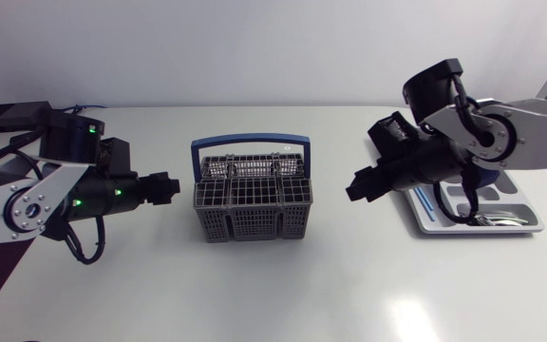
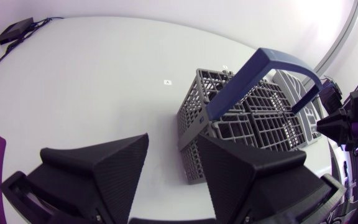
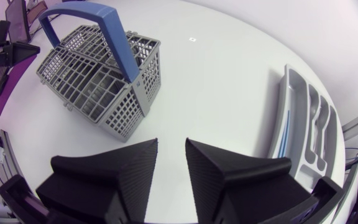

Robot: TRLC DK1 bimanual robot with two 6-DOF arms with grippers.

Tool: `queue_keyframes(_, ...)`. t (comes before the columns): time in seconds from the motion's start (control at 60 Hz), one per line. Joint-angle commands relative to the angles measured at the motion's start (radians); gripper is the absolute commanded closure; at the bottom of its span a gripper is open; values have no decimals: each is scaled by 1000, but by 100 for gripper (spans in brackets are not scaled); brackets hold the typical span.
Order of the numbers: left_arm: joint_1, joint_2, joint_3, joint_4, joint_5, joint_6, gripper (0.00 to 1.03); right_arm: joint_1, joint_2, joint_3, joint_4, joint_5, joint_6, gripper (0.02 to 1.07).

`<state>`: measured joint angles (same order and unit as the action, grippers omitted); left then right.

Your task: Unload the cutlery basket into the drawer organizer.

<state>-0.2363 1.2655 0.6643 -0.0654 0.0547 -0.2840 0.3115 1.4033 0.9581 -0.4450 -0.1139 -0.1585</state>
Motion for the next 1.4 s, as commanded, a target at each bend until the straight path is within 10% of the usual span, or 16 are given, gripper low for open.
queue_keyframes(0.0, 15, -49, -37, -19, 5, 26, 33, -18, -55, -44, 2, 28, -23, 43)
queue_keyframes(0.283, 32, -189, -72, -83, -21, 65, 5, -81, -228, -116, 35, 103, -73, 7)
queue_keyframes(1.383, 135, -652, -215, -255, -159, 313, 5, -338, -738, -513, 420, 220, -222, 7)
